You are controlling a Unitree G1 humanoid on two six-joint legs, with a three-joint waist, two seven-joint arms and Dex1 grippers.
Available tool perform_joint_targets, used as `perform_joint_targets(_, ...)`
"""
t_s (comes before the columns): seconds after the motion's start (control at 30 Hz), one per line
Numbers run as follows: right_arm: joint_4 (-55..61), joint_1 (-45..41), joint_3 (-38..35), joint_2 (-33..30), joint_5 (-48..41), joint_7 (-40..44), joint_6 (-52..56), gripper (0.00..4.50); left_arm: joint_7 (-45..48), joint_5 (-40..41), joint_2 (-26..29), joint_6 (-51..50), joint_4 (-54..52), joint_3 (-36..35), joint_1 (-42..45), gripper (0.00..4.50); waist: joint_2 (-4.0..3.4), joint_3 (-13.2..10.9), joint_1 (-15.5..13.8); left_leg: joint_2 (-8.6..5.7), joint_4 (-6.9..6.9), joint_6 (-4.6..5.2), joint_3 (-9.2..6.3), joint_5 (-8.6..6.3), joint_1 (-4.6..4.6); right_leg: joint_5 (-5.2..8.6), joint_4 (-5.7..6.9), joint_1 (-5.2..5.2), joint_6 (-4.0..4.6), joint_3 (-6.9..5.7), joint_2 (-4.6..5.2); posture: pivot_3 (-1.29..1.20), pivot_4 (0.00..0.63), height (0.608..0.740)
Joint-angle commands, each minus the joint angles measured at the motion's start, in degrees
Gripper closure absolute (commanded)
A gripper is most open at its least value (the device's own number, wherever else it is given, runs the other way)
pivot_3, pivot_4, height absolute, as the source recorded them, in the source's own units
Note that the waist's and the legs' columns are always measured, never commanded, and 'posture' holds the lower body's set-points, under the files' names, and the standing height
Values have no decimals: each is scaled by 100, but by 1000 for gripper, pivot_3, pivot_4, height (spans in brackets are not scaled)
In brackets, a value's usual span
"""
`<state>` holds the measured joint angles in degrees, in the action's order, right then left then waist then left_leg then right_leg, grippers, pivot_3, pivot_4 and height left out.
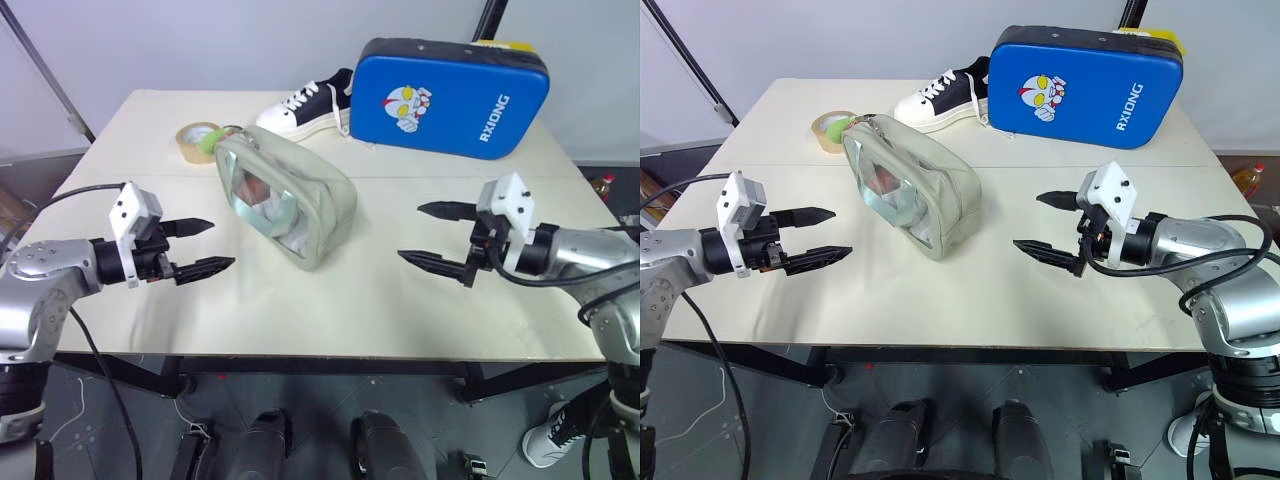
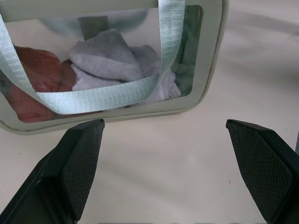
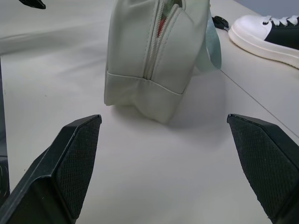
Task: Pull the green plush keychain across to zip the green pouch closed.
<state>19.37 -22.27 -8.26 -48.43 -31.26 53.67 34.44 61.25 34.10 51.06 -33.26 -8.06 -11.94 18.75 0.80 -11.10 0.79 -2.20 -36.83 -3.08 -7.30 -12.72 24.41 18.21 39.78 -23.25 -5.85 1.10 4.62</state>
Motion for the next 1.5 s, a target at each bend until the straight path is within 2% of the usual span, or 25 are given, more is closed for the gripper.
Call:
perform_joint_targets(0.03,41,-101,-107,-46,3,-5,-116,0,130,226,59,-37,-147,-208,46,65,0,0,0,0,0,0,0,0,0,0,0,0,0,0,0,0,150,695)
perform_joint_targets(0.7,148,-332,-130,-79,-110,-39,68,0,260,395,35,-5,-74,-475,8,65,0,0,-1,1,1,0,-1,0,1,0,-4,0,0,0,1,0,150,695)
perform_joint_targets(0.83,293,-762,-349,-83,-635,-222,636,0,411,573,174,-18,53,-665,174,65,-1,-1,10,0,1,0,-7,0,1,0,-8,0,1,2,3,0,150,695)
perform_joint_targets(0.97,353,-1562,-279,3,-1144,-469,1270,0,563,606,438,-32,482,-817,501,65,-2,-1,24,4,6,0,-16,0,1,-2,-15,-1,5,-1,-3,0,150,695)
perform_joint_targets(1.1,236,-2001,265,137,-869,-655,1368,0,696,377,458,294,851,-637,816,65,-1,0,14,3,33,0,-14,0,-3,-3,-36,1,4,-1,-1,0,150,695)
perform_joint_targets(1.23,-176,-2760,1100,680,-366,-1051,1485,0,741,288,326,366,962,-433,963,65,-1,0,39,0,51,-2,-10,2,0,-4,-44,-8,2,0,2,0,150,695)
perform_joint_targets(1.37,-987,-4041,1775,1848,-152,-1452,2007,0,915,231,253,413,1043,-252,1038,65,-1,0,203,3,70,-15,-4,10,-1,-5,-33,-23,1,2,-4,0,150,695)
perform_joint_targets(1.5,-2077,-5062,2161,2685,149,-1680,2555,0,1205,291,378,321,1314,-192,1398,65,0,0,212,8,83,-29,-8,18,1,-5,-17,-41,2,-3,-15,0,150,695)
